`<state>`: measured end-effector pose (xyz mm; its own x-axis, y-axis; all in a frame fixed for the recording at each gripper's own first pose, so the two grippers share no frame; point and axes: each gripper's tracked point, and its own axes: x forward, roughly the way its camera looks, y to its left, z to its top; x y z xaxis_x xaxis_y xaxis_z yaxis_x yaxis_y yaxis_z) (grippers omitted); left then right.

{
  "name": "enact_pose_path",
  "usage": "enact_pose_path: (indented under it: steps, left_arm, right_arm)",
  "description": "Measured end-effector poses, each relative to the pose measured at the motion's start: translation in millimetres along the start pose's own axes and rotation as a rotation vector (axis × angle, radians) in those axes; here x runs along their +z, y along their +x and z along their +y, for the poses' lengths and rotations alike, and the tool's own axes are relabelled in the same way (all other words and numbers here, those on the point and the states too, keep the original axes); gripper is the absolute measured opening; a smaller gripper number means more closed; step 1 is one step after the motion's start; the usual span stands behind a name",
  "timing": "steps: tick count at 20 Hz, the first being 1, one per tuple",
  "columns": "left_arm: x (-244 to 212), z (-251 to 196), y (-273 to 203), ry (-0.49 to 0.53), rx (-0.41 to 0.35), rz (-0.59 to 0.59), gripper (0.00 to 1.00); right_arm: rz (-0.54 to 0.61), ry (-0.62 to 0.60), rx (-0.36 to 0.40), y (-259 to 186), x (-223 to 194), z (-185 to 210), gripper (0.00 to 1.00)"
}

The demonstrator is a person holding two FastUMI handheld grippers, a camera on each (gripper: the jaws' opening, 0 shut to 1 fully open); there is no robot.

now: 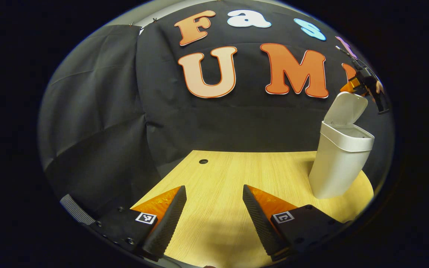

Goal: Press the lid of the desktop garbage bin to open it, pick up the crumpled paper on the desktop and throw it into the bin, then pick up the pop can on the desktop and drop it into the bin, and finally close the garbage bin lid.

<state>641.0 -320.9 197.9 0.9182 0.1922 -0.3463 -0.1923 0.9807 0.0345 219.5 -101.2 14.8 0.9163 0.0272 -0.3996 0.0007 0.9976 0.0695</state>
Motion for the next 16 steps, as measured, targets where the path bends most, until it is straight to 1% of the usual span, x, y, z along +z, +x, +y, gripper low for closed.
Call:
enact_pose_path:
  steps: [6,9,11,16]
  left_arm:
    - [2,-8,-2,0.02,-0.016,0.003,0.97]
    - [0,-11,-6,0.028,-0.021,0.008,0.97]
    - [-4,-13,-8,0.031,-0.025,0.017,0.97]
    - [-8,-21,-10,0.046,-0.04,0.031,0.97]
  right_arm:
    - [0.086,0.024,0.048,-10,-50,15,0.84]
    - [0.108,0.044,0.061,-16,-67,17,0.84]
    - [0.128,0.056,0.069,-17,-78,19,0.84]
    - [0.158,0.022,0.06,-18,-97,19,0.84]
